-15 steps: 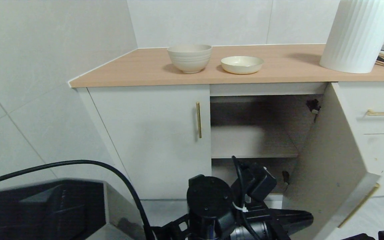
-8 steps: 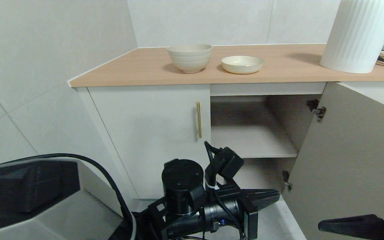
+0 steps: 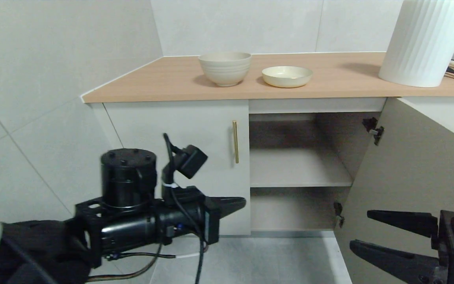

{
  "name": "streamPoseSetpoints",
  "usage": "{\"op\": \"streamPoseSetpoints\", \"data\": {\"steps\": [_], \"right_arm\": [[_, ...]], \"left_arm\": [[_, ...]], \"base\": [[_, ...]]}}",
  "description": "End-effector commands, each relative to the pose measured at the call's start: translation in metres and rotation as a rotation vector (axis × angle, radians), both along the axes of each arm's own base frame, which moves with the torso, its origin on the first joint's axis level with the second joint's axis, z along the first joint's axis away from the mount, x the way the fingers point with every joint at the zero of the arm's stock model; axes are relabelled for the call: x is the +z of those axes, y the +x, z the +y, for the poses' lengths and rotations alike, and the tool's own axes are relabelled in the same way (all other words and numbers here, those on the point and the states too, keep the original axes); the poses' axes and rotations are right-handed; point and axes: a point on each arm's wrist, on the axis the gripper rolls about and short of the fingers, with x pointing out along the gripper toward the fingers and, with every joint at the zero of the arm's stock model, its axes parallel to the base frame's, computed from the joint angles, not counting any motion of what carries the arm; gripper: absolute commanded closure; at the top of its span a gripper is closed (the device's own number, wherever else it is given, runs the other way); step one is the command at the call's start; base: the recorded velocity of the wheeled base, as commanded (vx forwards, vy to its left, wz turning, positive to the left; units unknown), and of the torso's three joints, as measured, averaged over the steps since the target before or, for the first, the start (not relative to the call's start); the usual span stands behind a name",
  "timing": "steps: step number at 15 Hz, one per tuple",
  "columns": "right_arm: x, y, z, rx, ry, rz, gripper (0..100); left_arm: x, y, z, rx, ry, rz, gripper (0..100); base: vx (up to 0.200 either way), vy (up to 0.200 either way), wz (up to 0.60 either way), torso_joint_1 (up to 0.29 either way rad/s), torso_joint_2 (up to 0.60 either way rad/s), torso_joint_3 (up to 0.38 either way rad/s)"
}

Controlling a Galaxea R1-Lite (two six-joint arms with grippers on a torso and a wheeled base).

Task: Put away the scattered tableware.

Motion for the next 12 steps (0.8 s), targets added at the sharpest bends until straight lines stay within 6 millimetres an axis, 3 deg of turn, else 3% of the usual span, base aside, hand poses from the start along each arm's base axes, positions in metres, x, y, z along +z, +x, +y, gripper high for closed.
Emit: {"op": "streamPoseSetpoints", "data": {"steps": [1, 4, 5, 9, 12], "right_arm": [[0.003, 0.009, 0.008, 0.000, -0.012, -0.001, 0], [0.006, 0.033, 0.026, -0.060, -0.109, -0.054, 0], [0.011, 0.040, 0.031, -0.080, -0.110, -0.061, 0], [0.031, 0.066, 0.032, -0.160, -0.125, -0.027, 0], [0.031, 0.064, 0.028, -0.185, -0.124, 0.016, 0]], "left_arm": [[0.048, -0.040, 0.072, 0.178, -0.015, -0.065, 100], [0.064, -0.073, 0.098, 0.275, -0.009, -0.064, 100], [0.068, -0.079, 0.101, 0.284, -0.017, -0.074, 0], [0.089, -0.090, 0.108, 0.323, -0.112, -0.110, 0], [0.096, -0.093, 0.112, 0.351, -0.124, -0.139, 0]], "base": [[0.000, 0.000, 0.00, 0.000, 0.00, 0.000], [0.000, 0.000, 0.00, 0.000, 0.00, 0.000], [0.000, 0.000, 0.00, 0.000, 0.00, 0.000], [0.000, 0.000, 0.00, 0.000, 0.00, 0.000], [0.000, 0.000, 0.00, 0.000, 0.00, 0.000]]}}
